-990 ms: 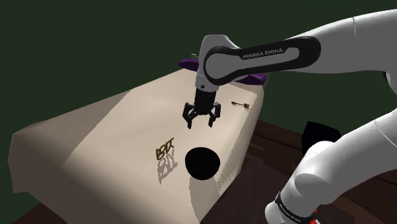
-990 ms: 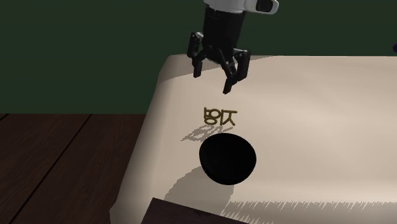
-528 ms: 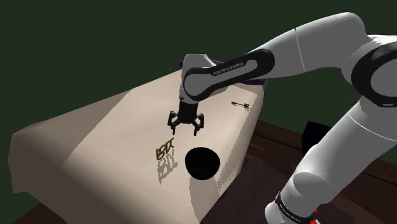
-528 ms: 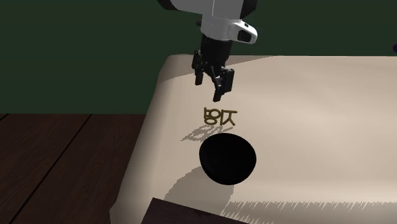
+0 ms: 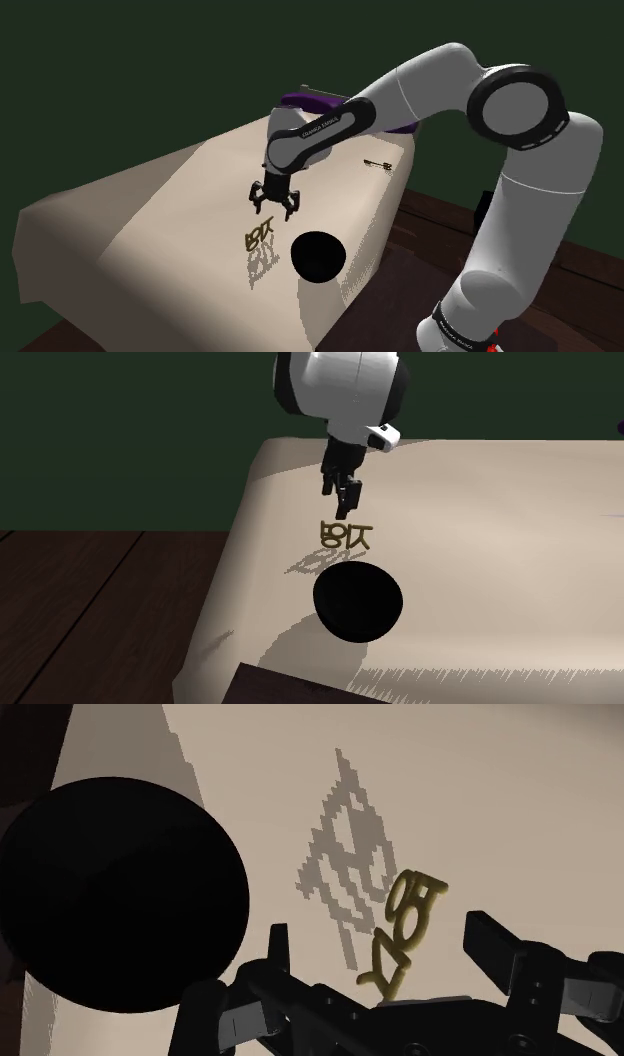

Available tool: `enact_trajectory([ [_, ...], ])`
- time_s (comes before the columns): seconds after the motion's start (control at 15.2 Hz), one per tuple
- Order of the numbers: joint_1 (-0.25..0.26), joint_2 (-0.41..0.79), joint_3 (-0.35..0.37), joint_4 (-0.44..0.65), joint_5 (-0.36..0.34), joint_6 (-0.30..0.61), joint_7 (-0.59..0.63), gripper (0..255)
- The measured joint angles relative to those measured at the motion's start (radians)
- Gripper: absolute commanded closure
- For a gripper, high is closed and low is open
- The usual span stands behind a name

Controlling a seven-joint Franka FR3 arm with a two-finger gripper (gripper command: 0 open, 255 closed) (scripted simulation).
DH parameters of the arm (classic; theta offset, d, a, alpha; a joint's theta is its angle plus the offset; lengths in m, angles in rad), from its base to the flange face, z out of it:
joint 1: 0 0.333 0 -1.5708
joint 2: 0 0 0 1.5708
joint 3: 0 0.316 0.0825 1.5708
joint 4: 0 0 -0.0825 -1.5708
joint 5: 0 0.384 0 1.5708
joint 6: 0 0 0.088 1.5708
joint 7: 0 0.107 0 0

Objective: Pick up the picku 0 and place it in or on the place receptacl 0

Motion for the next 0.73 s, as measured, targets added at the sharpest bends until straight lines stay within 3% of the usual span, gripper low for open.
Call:
enact_trajectory([
  [0.73, 0.054, 0.379, -0.115, 0.271, -0.063, 0.119, 0.337, 0],
])
